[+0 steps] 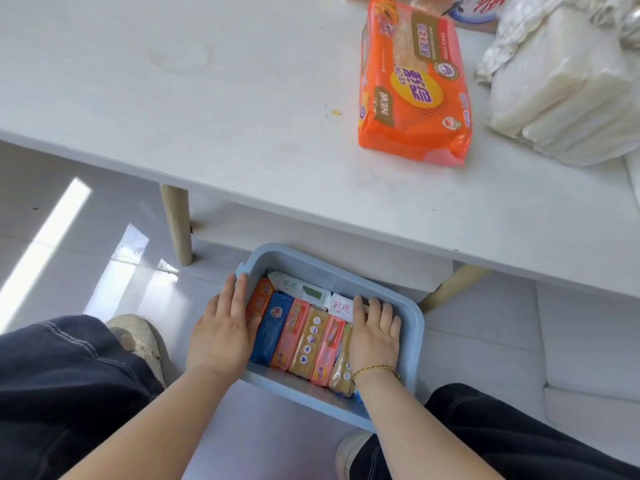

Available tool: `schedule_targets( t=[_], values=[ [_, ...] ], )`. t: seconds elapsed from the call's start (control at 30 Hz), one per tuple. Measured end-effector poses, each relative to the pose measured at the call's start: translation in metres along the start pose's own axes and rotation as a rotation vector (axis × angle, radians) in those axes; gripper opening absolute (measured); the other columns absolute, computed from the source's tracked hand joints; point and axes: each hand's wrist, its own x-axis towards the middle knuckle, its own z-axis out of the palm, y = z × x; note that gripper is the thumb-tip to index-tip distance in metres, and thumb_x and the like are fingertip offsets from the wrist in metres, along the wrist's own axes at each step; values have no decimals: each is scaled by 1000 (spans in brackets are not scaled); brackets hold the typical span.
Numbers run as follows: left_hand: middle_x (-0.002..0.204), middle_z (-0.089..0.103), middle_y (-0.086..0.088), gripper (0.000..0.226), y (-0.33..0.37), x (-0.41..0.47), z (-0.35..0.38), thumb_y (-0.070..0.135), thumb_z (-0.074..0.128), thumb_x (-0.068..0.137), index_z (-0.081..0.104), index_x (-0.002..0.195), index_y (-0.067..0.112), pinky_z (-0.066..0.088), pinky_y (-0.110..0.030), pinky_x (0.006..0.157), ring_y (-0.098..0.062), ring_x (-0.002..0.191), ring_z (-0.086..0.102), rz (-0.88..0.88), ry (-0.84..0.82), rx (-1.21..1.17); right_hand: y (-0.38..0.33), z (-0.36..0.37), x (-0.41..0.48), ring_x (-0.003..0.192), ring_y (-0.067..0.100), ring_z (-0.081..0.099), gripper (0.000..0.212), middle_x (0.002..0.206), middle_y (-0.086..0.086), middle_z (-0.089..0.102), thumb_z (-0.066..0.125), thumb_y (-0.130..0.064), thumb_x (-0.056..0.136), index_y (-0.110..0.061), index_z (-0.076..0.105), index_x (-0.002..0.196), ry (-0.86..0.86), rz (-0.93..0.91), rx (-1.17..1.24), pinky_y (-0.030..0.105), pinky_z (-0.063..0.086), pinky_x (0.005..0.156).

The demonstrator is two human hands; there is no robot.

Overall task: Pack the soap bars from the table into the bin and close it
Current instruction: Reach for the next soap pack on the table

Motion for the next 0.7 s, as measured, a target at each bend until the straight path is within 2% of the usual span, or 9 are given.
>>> schedule_targets(
  t=[0.1,0.17,0.5,0.7],
  values=[
    [156,8,-6,62,0,0,0,34,31,95,-4,144,17,32,-38,107,-27,137,23,5,-1,1,-7,7,-19,143,31,-11,65,155,13,-9,29,-2,91,-9,-5,146,-3,106,68,39,-13,115],
    [155,9,-6,62,1,0,0,35,32,95,-3,144,17,32,-39,107,-27,136,23,7,2,-4,-9,8,-25,142,33,-18,65,154,17,-18,27,0,91,-4,-9,145,-19,156,91,38,-16,112],
    [155,10,-6,63,2,-1,0,37,32,94,-1,144,17,35,-40,104,-28,136,24,0,3,2,-3,7,-6,141,31,-21,72,152,18,-23,32,7,89,0,-15,142,-226,135,192,34,8,118],
    [155,10,-6,65,0,0,2,38,31,94,-4,144,17,36,-38,104,-27,136,25,3,9,28,9,16,3,143,28,-15,84,152,12,-26,44,1,87,-4,-18,142,-442,179,231,32,4,118]
  ],
)
